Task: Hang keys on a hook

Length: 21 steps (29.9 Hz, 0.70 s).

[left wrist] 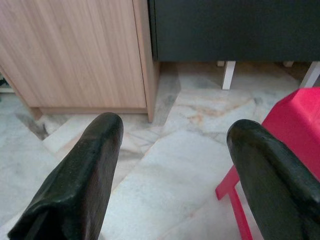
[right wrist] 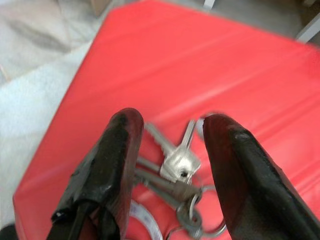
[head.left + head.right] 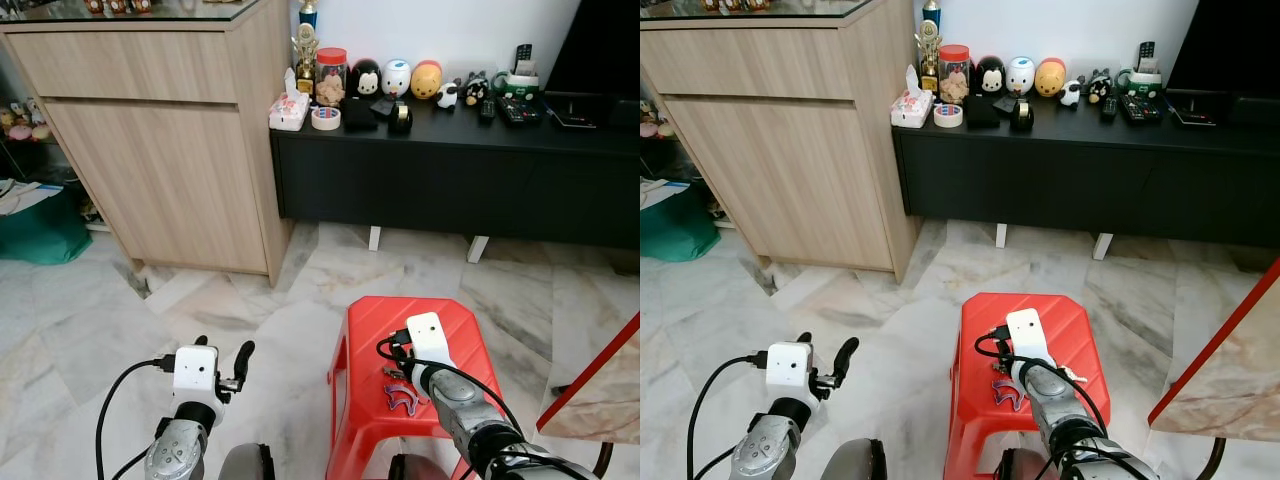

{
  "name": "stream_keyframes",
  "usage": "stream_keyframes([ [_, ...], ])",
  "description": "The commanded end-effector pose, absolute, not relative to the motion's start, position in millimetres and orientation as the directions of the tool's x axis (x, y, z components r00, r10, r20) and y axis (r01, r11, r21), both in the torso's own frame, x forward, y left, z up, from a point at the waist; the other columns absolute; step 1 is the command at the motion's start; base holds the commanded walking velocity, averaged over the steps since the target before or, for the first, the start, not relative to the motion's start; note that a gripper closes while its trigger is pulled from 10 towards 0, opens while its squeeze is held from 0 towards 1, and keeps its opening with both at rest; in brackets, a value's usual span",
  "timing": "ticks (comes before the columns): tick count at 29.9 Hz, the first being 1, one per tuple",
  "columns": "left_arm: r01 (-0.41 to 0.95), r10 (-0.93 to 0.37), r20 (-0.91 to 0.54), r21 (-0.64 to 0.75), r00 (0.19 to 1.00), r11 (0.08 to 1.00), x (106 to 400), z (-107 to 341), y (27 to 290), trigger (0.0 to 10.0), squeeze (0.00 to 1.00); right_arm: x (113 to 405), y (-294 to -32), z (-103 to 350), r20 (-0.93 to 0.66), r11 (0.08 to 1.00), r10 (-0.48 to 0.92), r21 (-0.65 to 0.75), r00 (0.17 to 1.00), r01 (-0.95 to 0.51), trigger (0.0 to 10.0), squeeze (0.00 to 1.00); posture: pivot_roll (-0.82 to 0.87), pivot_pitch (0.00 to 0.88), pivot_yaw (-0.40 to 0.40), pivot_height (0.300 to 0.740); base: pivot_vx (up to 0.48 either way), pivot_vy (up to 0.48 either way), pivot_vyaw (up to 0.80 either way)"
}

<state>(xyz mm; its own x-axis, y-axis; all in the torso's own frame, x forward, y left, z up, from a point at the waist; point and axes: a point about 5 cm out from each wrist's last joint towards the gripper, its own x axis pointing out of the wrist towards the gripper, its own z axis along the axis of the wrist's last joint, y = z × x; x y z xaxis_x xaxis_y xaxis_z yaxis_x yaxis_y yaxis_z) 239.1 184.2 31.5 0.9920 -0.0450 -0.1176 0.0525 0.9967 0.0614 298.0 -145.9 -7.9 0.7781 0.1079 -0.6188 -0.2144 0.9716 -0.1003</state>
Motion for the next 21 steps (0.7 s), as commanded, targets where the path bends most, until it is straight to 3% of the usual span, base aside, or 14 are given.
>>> stream_keyframes([
  [1, 0.059, -0.050, -0.123, 0.071, 0.991, 0.996, 238, 33, 186, 10.0, 0.00, 300, -143, -7, -0.640, 0.967, 0.113, -0.104, 0.760, -0.231, 10.0, 0.00, 0.05, 0.055, -0.002, 0.612, 0.000, 0.000, 0.00],
  [21, 0.078, -0.065, -0.139, 0.084, 0.988, 0.993, 235, 35, 188, 10.0, 0.00, 271, -151, -33, -0.754, 0.964, 0.077, -0.111, 0.652, -0.242, 10.0, 0.00, 0.06, 0.071, 0.012, 0.612, 0.000, 0.000, 0.00],
])
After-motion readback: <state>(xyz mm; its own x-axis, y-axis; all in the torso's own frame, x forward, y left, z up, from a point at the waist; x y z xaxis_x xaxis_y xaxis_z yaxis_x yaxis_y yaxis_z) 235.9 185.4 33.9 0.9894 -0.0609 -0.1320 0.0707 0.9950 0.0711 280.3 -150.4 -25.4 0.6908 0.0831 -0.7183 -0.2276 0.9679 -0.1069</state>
